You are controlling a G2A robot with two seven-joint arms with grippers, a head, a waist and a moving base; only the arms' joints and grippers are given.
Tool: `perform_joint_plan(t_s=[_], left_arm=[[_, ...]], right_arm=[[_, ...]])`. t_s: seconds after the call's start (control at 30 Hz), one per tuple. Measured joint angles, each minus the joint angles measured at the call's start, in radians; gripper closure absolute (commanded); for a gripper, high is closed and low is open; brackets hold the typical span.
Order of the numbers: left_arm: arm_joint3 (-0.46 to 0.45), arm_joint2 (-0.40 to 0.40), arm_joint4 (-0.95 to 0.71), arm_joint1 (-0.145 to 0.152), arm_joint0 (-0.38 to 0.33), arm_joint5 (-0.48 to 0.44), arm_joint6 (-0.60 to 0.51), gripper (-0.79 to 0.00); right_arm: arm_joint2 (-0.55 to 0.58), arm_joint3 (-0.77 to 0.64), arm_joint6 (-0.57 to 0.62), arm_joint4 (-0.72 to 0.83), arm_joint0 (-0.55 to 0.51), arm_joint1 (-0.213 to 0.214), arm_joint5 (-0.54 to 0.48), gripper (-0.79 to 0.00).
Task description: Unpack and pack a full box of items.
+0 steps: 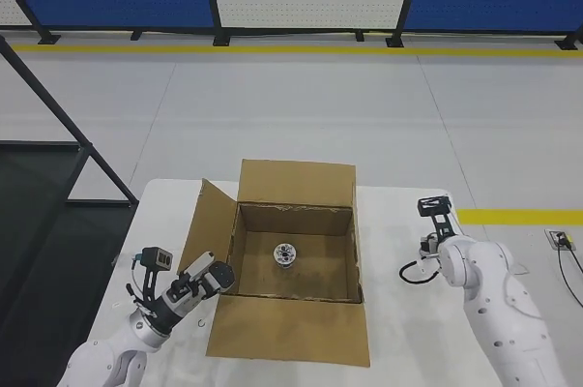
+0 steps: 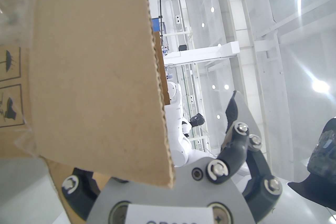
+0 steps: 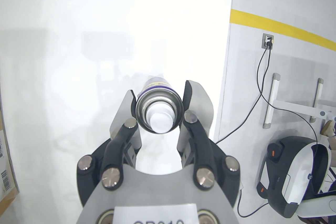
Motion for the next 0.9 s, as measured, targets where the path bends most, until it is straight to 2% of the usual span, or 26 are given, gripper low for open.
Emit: perform_joint_plan(t_s=[0.03, 0.1, 0.67, 0.77, 0.9], left_arm=[[0.000, 0.000, 0.000, 0.000, 0.000, 0.000, 0.000, -0.785], [0.000, 0.000, 0.000, 0.000, -0.001, 0.001, 0.000, -0.785], [0.010, -0.001, -0.007, 0.001, -0.011, 0.003, -0.008, -0.785], [0.014, -0.004, -0.008, 0.002, -0.010, 0.003, -0.008, -0.785], [0.026, -0.005, -0.010, 0.002, -0.008, -0.001, -0.009, -0.785]], right_arm=[[-0.002, 0.003, 0.002, -0.001, 0.002, -0.001, 0.001, -0.653], [-0.004, 0.008, 0.005, -0.001, 0.005, -0.002, 0.001, -0.785], [0.051, -0.105, -0.027, 0.017, -0.028, -0.002, 0.048, -0.785], [0.091, -0.207, -0.080, 0.065, -0.066, -0.001, 0.079, -0.785], [0.144, -0.431, -0.162, 0.159, -0.176, 0.000, 0.086, -0.785]])
